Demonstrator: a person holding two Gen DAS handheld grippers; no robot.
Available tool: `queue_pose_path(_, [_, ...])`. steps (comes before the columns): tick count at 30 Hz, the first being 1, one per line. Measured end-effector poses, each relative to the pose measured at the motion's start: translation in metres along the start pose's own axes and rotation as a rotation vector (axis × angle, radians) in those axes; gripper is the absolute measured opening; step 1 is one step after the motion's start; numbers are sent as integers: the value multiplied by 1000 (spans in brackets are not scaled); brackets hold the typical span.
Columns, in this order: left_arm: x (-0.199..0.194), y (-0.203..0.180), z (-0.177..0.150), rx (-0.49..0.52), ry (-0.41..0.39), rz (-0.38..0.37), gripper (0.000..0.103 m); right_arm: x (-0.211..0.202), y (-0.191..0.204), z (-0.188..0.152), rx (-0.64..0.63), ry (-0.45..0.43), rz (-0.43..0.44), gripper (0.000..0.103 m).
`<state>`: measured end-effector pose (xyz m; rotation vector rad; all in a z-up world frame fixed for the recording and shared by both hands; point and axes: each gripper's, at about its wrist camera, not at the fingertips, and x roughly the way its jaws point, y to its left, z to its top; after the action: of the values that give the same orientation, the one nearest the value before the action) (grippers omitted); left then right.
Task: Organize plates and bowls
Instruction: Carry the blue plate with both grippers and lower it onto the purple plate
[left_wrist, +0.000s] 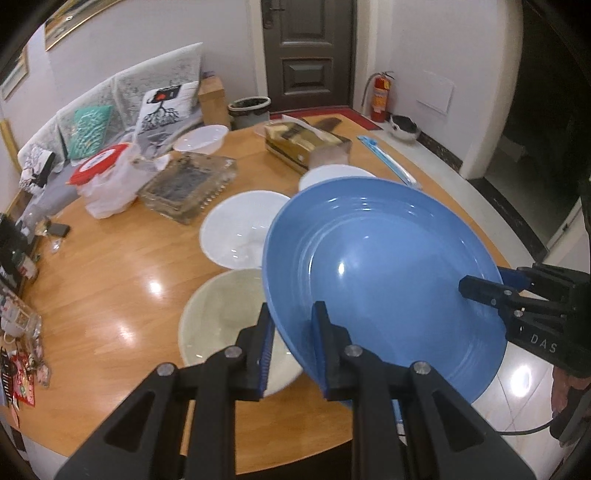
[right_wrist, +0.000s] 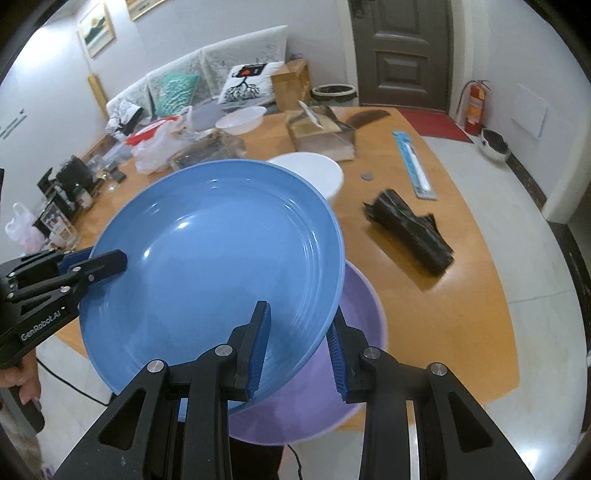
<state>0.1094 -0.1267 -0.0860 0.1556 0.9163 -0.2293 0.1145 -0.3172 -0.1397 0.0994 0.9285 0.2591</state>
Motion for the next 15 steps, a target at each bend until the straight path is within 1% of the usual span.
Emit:
queue_pose_path(4, [10,-15,-6,28,30,-12,17,4,-15,-11,10,17,-13,25])
queue_pose_path(9, [27,-29,-19,60,81,-24,18,13,-25,-23,15,47,-29,25])
queue_pose_path(15, [39,-35,-26,84,113,-23,18,27,-31,-35,13,86,-34,25])
